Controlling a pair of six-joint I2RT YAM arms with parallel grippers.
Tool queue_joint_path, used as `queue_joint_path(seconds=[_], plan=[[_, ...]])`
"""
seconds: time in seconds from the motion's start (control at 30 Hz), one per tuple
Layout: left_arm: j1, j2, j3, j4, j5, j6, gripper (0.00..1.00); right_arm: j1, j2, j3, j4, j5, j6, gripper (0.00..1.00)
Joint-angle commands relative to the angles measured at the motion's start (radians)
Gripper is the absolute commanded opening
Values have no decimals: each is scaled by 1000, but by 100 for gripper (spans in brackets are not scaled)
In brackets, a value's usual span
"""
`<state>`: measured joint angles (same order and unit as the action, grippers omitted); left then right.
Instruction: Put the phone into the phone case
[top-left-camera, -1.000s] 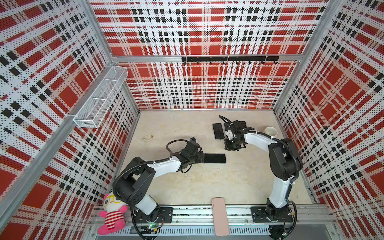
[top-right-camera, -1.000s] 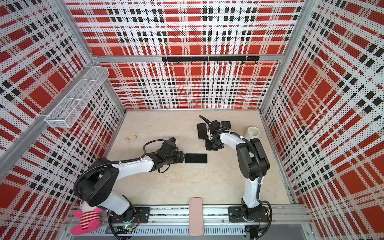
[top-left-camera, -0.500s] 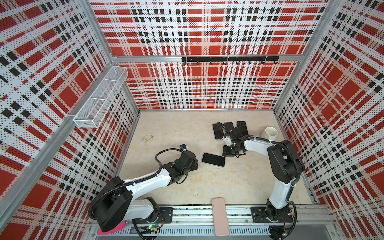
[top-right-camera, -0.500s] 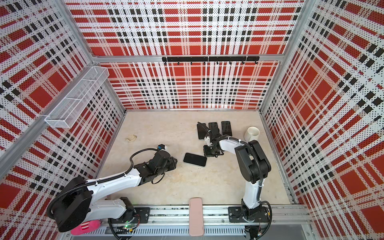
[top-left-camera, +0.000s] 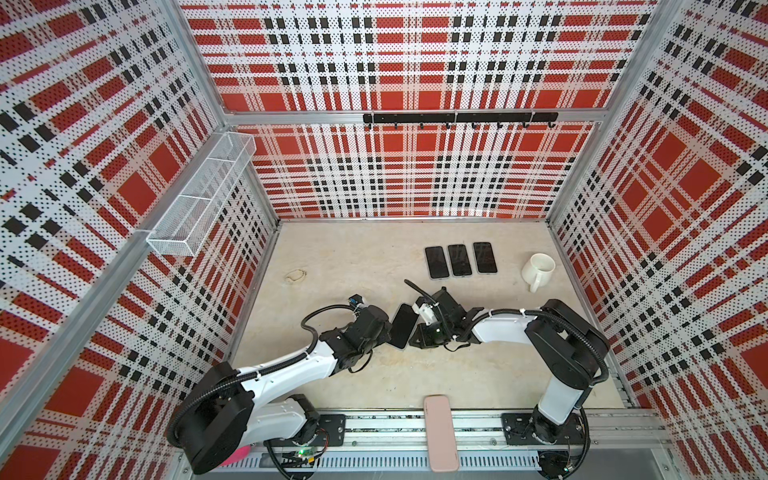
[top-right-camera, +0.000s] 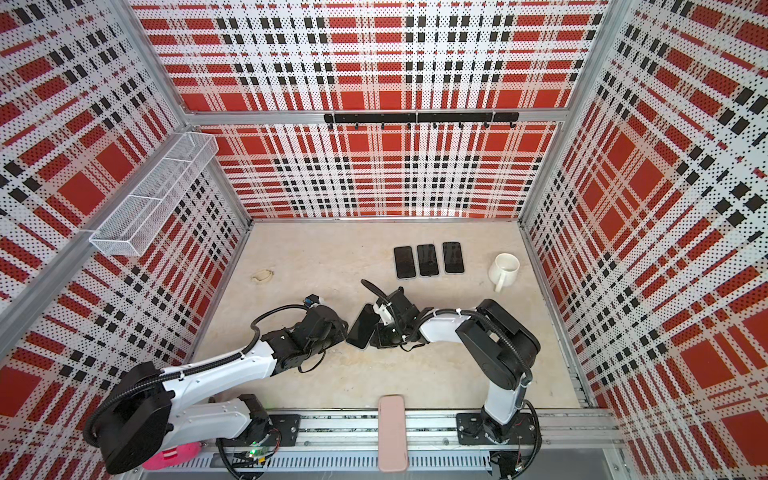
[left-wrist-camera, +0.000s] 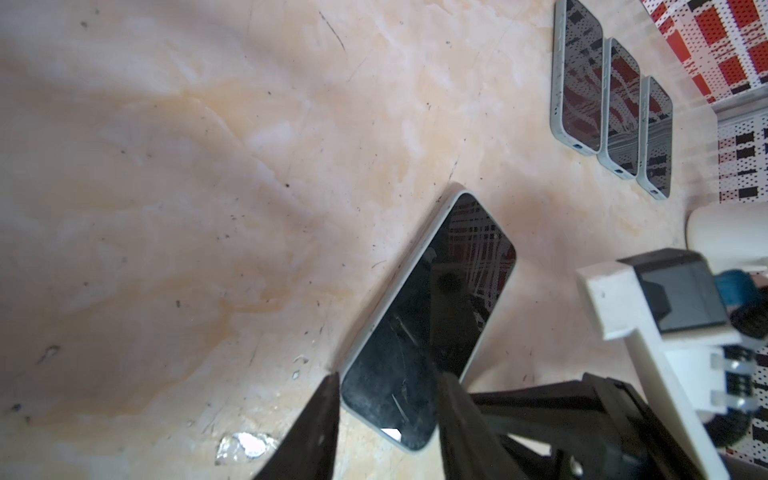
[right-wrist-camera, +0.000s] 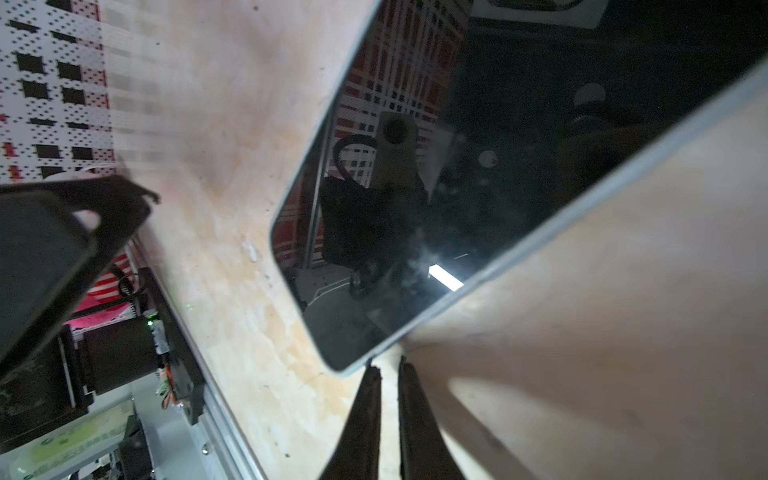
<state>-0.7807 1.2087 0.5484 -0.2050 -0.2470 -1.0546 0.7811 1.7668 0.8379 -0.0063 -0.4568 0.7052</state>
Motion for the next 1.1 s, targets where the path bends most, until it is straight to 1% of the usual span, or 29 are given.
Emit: queue_joint_path(seconds=[0.0, 0.07, 0.1, 0.17, 0.27, 0.3, 0.37, 0.5, 0.63, 0.7, 0.73, 0.8, 0.83, 1.0, 1.07], plan=[[-6, 15, 23, -51, 2, 17, 54, -21, -66, 22, 34, 67, 20, 14], [-12, 39, 50, -54, 12, 83, 66, -47, -118, 39, -63, 125, -36, 16], [-15, 52, 69, -66, 9, 121, 70, -62, -140, 39, -91, 137, -52, 17], [-17, 82, 122, -101, 11, 222, 84, -106, -196, 19, -133, 145, -74, 21], [-22, 130, 192, -128, 28, 388, 99, -161, -262, -8, -187, 149, -109, 27], [-23, 148, 211, -137, 32, 439, 98, -173, -279, -14, -201, 152, -121, 29], [-23, 196, 256, -171, 33, 539, 98, -197, -313, -23, -237, 167, -143, 37], [-23, 284, 336, -216, 50, 660, 98, -235, -379, -42, -296, 195, -186, 54], [-25, 362, 392, -227, 89, 718, 98, -276, -430, -55, -364, 213, -214, 71], [-25, 396, 408, -243, 98, 722, 98, -294, -447, -59, -391, 221, -227, 79], [-23, 411, 414, -252, 99, 720, 98, -304, -456, -62, -400, 224, -233, 86], [-17, 436, 420, -264, 125, 719, 98, -320, -463, -66, -416, 221, -244, 97], [-16, 446, 424, -268, 137, 722, 98, -329, -464, -65, -420, 221, -249, 100], [-17, 496, 446, -290, 148, 720, 98, -343, -463, -68, -439, 227, -262, 100], [-17, 512, 451, -296, 136, 718, 98, -345, -467, -75, -435, 228, -261, 100]])
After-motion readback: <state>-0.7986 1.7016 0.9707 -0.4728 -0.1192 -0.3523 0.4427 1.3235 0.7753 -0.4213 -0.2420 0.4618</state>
